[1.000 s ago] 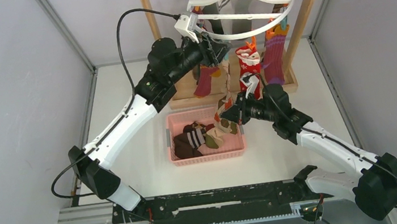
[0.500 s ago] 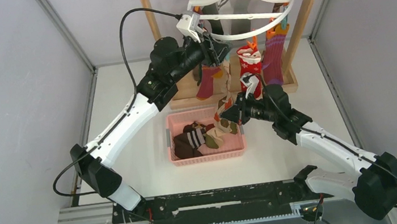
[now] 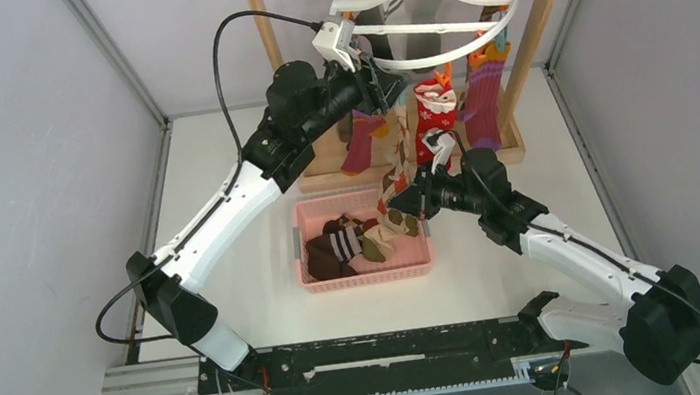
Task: Remove the socks clipped to the hanger
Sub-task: Remove the sock from the hanger.
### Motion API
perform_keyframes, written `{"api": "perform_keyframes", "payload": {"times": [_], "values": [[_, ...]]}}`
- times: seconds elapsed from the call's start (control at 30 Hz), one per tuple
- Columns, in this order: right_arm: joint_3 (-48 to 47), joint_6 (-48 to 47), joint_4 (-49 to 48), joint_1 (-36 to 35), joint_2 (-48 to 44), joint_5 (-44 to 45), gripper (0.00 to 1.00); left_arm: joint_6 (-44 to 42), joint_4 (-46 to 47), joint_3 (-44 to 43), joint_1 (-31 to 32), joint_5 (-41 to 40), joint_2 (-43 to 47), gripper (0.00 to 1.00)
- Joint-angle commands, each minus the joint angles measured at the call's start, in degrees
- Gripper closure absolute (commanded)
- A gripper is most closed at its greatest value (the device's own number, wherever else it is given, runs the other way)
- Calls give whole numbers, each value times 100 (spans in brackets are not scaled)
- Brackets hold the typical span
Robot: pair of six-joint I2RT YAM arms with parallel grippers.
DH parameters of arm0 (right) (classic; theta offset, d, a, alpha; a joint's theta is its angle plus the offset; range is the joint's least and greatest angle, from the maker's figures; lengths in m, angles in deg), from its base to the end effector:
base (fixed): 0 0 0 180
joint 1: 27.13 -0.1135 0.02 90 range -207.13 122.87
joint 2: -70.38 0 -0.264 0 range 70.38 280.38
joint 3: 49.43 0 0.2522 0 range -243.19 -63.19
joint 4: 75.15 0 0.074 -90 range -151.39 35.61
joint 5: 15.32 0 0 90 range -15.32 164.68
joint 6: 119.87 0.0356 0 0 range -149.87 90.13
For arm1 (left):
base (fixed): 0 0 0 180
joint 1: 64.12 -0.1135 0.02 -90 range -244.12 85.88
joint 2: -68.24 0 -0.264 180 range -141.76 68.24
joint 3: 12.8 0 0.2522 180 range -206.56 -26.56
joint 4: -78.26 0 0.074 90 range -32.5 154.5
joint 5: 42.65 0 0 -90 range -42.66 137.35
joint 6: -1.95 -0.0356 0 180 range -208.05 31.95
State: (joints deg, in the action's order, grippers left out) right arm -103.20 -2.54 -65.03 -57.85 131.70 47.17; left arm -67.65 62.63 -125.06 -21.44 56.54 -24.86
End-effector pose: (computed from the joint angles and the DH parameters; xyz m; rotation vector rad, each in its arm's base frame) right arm 0.2013 0.1387 0.2799 -0.4119 1.9650 1.1239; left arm 0.2766 -0.2628 0.4666 0.4403 1.5331 -0.9931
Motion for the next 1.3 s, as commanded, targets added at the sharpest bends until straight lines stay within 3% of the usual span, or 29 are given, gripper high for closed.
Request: {"api": "perform_keyframes", "payload": {"times": [0.0, 0.5, 0.53, 0.6, 0.67, 0.93, 1.27], "values": [[2, -53, -269, 20, 27, -61, 100, -85, 73, -371, -7, -50, 20, 46], [2, -61, -295, 64, 82, -89, 100, -144, -246, -453, -9, -196, -47, 72], [2, -55, -295, 66, 79, -93, 100, -154, -258, -451, -6, -195, -36, 75], [2, -55, -295, 75, 66, -99, 100, -173, -275, -444, -9, -168, -9, 93], [2, -48, -295, 71, 72, -108, 100, -193, -270, -430, -5, -111, 31, 99], [2, -34, -238, -5, 81, -158, 100, -220, -287, -407, -7, -112, 116, 100], [118, -122, 12, -586, 19, 253, 100, -225, -345, -425, -12, -123, 128, 100]]}}
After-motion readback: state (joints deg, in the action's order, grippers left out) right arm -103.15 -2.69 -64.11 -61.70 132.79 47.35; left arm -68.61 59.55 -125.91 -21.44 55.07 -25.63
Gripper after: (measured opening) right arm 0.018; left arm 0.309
